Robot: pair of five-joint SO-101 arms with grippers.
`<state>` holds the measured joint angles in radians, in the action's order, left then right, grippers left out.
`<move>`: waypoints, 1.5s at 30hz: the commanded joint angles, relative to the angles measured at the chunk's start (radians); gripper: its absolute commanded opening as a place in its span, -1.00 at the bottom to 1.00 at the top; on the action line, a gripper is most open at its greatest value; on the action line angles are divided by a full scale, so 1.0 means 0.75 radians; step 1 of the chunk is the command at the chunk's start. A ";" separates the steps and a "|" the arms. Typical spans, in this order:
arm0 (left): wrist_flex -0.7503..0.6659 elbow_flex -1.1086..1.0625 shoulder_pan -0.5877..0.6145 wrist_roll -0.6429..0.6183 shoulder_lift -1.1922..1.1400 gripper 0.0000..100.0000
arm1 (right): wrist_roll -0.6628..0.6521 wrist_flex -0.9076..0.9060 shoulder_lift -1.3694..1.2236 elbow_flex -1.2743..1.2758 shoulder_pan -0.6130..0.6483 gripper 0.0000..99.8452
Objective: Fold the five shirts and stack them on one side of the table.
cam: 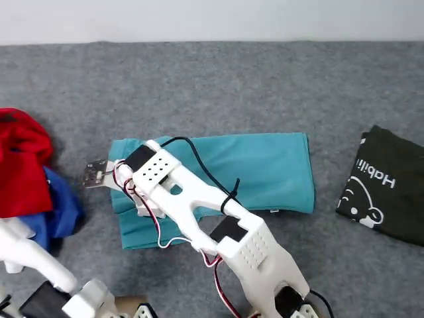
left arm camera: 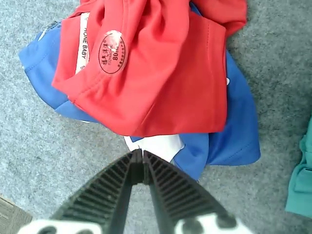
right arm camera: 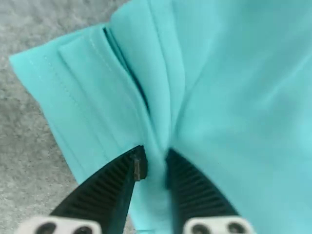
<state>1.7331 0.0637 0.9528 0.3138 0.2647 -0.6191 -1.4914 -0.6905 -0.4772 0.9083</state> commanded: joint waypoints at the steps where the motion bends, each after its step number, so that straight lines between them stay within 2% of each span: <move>1: -0.012 0.005 0.000 0.008 0.051 -0.99 | 0.006 -0.028 0.024 -0.074 -0.036 -0.97; 13: -0.012 0.005 -0.002 0.008 0.051 -0.99 | 0.004 -0.281 0.060 -0.395 -0.124 -0.98; 16: -0.012 0.005 -0.002 0.008 0.051 -0.99 | 0.006 -0.320 0.038 -0.395 -0.122 -0.92; 19: -0.012 0.005 -0.002 0.008 0.051 -0.99 | 0.010 -0.339 0.011 -0.397 -0.116 -0.84; 35: -0.012 0.005 -0.002 0.008 0.051 -0.99 | 0.010 -0.369 -0.036 -0.395 -0.111 -0.83; 45: -0.012 0.005 -0.002 0.008 0.051 -0.99 | 0.031 -0.396 -0.138 -0.395 -0.011 -0.83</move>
<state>1.7331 0.0637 0.9528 0.3138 0.2647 -0.6191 -1.7492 -0.8086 -0.7288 0.8777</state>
